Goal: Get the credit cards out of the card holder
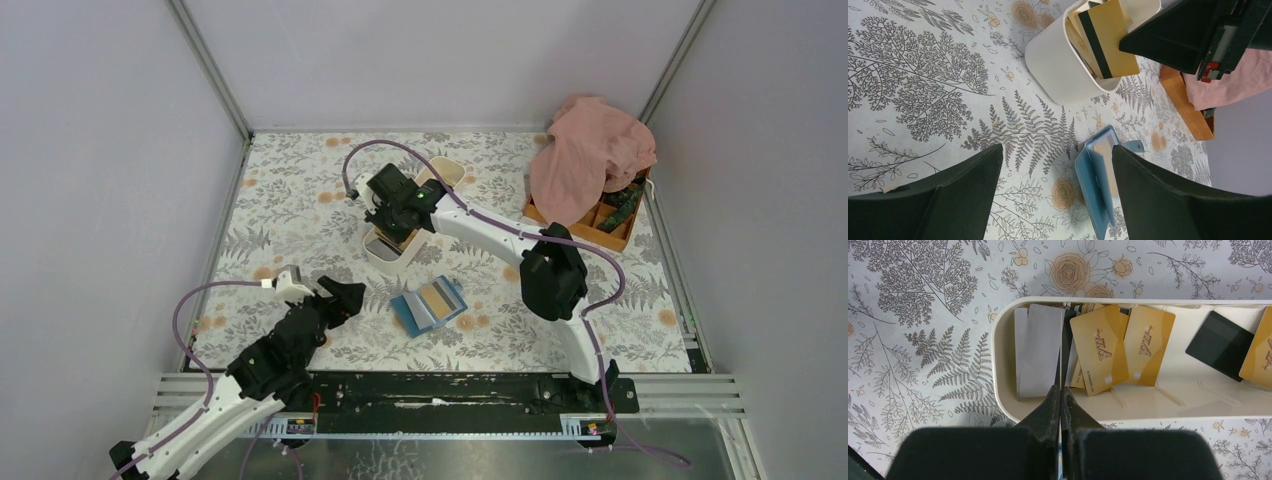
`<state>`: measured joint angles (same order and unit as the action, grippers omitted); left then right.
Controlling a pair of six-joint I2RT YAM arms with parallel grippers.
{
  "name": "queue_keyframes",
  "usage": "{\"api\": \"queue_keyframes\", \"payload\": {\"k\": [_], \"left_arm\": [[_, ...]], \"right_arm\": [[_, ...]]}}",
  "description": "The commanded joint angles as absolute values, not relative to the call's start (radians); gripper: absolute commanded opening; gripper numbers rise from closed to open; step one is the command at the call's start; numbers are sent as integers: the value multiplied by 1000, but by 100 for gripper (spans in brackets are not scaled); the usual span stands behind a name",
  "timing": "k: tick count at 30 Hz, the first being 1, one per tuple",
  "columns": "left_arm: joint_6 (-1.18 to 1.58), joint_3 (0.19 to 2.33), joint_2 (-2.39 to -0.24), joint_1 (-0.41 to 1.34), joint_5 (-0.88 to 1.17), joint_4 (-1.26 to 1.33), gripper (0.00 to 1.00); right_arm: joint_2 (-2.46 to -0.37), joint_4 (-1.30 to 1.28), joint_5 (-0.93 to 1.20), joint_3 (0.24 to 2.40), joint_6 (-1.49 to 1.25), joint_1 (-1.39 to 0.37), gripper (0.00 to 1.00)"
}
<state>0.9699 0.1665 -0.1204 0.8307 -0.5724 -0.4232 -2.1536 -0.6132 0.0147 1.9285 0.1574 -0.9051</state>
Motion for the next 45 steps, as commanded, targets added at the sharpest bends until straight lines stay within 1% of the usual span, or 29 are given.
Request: {"api": "queue_keyframes", "payload": {"k": [1, 9, 10, 11, 16, 17, 22, 26, 28, 29, 30, 31, 32, 34, 36, 38, 40, 42, 43, 45], "left_arm": [[950, 160, -138, 833, -590, -401, 87], [951, 155, -138, 833, -588, -399, 87], [948, 155, -138, 833, -588, -396, 87], [946, 154, -139, 833, -586, -394, 87], [925, 150, -156, 834, -569, -373, 87], [924, 149, -161, 834, -569, -368, 87], [928, 145, -174, 833, -561, -351, 87], [893, 136, -170, 833, -521, -309, 87], [844, 133, -174, 833, -477, -246, 88], [820, 131, -183, 833, -453, -212, 89], [807, 130, -198, 834, -431, -176, 90], [798, 131, -227, 834, -398, -142, 90], [790, 130, -257, 833, -363, -100, 88], [795, 131, -331, 835, -282, -8, 78], [833, 116, -409, 834, -166, 138, 65], [889, 85, -485, 838, -74, 328, 48], [909, 84, -580, 850, -41, 457, 35], [899, 110, -669, 865, -40, 509, 25], [899, 118, -711, 869, -30, 564, 15], [910, 129, -779, 871, 7, 666, 1]], "right_arm": [[-2155, -665, -14, 1993, 187, -913, 0], [-2193, -640, -6, 1991, 170, -923, 0], [-2194, -636, -12, 1992, 168, -926, 2], [-2190, -631, -15, 1990, 166, -929, 6], [-2127, -574, -9, 1937, 169, -950, 39], [-2110, -563, -11, 1924, 169, -957, 42], [-2005, -490, -10, 1809, 139, -965, 43], [-1880, -405, -166, 1666, 98, -961, 43], [-1794, -343, -231, 1544, 59, -951, 44], [-1747, -313, -256, 1486, 36, -943, 52], [-1693, -284, -260, 1424, 15, -931, 63], [-1640, -261, -262, 1366, -9, -919, 66], [-1593, -235, -262, 1303, -28, -905, 67], [-1512, -187, -268, 1186, -57, -887, 61], [-1457, -150, -292, 1083, -77, -876, 51], [-1435, -134, -306, 1002, -98, -864, 34], [-1431, -121, -312, 942, -126, -853, 13], [-1428, -91, -299, 890, -147, -848, 2], [-1427, -79, -291, 863, -159, -846, 0], [-1426, -61, -274, 834, -176, -847, 0]]}}
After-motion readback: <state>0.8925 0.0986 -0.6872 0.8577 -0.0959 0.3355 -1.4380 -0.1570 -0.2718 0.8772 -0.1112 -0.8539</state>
